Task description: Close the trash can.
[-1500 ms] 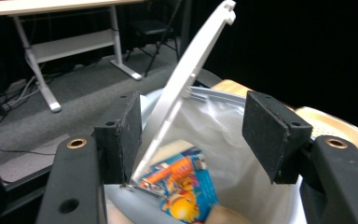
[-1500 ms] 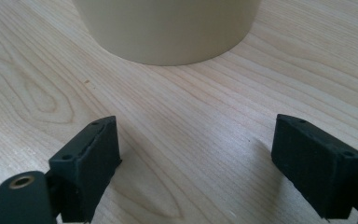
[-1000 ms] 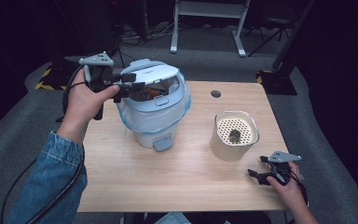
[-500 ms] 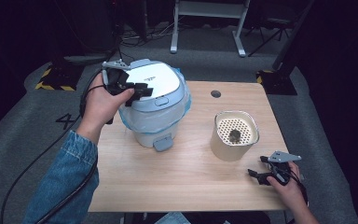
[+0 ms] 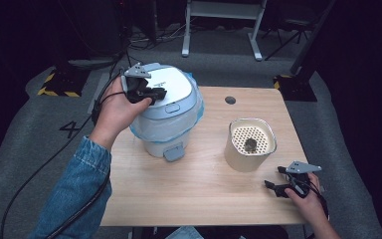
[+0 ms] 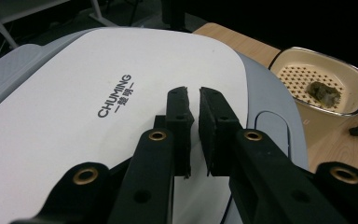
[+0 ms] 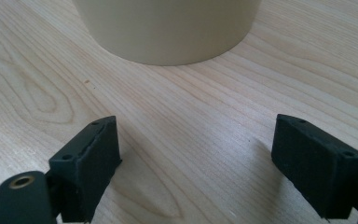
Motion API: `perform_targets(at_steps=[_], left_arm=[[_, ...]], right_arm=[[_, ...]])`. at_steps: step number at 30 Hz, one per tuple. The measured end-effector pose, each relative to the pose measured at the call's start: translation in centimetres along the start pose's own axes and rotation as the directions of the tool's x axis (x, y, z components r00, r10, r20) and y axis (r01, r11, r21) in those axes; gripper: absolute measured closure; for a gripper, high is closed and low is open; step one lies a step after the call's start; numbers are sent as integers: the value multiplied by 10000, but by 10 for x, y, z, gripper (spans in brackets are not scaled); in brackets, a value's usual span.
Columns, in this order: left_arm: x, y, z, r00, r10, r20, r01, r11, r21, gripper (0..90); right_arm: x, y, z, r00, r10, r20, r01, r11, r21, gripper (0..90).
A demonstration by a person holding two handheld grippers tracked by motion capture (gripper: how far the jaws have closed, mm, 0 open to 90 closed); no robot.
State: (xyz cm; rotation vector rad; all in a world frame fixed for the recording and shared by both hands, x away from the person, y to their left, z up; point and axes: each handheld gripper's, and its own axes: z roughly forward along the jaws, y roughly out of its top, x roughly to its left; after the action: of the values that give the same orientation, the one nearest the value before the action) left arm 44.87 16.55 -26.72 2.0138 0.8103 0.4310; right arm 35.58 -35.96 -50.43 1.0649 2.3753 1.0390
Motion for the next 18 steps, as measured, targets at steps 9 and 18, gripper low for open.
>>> perform_targets(at_steps=[9, 18], left_arm=[[-7, 0, 5, 9993, 122, 367, -128, 9998, 160, 869], [-18, -1, -4, 9976, -275, 632, 303, 9986, -432, 419]], right_arm=[[0, 0, 0, 10000, 4, -2, -4, 10000, -1, 156], [0, 0, 0, 10000, 5, -7, -5, 10000, -3, 156]])
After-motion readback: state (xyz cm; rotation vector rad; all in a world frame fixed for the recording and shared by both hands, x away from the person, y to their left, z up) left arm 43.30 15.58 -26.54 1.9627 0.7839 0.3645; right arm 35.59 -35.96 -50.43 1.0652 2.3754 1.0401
